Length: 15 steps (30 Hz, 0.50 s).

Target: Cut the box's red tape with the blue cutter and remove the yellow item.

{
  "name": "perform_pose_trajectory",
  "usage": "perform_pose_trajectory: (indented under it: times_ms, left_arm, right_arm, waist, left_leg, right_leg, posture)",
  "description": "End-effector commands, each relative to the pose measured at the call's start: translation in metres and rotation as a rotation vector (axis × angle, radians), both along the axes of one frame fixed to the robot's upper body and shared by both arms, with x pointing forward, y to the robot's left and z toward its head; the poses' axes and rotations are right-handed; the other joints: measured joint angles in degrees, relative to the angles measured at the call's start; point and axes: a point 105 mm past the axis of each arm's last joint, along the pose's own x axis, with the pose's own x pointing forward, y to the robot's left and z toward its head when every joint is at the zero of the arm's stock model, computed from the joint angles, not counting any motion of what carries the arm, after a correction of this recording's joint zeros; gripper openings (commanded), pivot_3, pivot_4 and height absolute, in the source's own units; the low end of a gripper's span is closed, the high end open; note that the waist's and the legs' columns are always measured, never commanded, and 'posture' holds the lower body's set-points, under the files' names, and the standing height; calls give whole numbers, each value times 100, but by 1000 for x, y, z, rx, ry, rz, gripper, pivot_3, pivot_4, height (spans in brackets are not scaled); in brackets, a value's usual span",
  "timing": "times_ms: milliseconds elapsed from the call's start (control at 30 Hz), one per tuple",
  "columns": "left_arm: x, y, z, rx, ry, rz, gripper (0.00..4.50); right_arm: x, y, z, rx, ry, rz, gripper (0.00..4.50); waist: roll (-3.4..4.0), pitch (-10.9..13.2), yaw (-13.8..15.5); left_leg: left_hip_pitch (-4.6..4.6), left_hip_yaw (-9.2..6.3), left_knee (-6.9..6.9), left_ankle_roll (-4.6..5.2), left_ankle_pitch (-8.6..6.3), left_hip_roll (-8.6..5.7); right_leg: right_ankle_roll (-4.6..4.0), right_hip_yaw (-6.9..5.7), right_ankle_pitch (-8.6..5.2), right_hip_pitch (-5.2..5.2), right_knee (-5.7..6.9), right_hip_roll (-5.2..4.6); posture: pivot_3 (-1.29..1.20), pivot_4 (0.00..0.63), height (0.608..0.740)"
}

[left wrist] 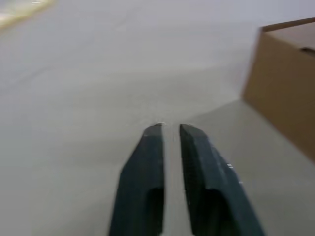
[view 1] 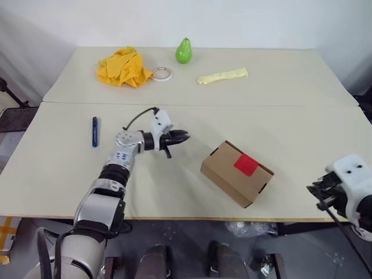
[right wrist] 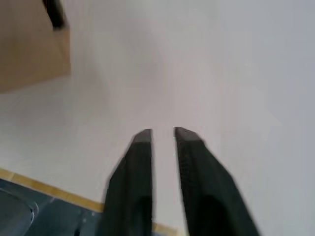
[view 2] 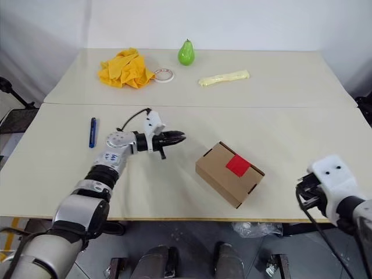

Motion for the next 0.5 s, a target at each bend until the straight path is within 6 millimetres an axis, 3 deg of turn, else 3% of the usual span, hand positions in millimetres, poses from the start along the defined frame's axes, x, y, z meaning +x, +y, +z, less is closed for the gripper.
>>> perform_pose_trajectory:
  times_ms: [33,167,267,333,500]
  left_arm:
    - [9,21,37,-58,-105,118,1820]
    - [12,36,51,-97,-109,254,3082]
    - [7,46,59,-149,-119,354,4006]
    - [2,56,63,-179,-123,431,4456]
    - [3,101,58,-124,-123,788,4456]
  right_arm:
    - [10,3,32,53,-123,102,1998]
    - [28,21,59,164,-265,285,3416]
    - [41,33,69,185,-323,383,4424]
    - [51,41,71,197,-344,434,4500]
    - [68,52,68,210,-343,506,4500]
  waist:
    - [-6,3,-9]
    - [-6,4,-10]
    - [-6,4,-13]
    - [-7,5,-20]
    - [-7,4,-6]
  left_leg:
    - [0,0,1,0,0,2]
    - [2,1,-1,-7,4,2]
    - [3,2,-2,-32,18,-2]
    - [2,5,-1,-36,21,-2]
    - [3,7,3,-39,25,-4]
  right_leg:
    - [0,1,0,-1,2,0]
    - [2,2,1,2,1,0]
    - [4,3,2,2,1,0]
    - [5,3,2,2,0,0]
    - [6,4,3,2,5,0]
  posture:
    - [0,150,740]
    - [0,150,740]
    - [0,150,740]
    - [0,150,740]
    - [0,150,740]
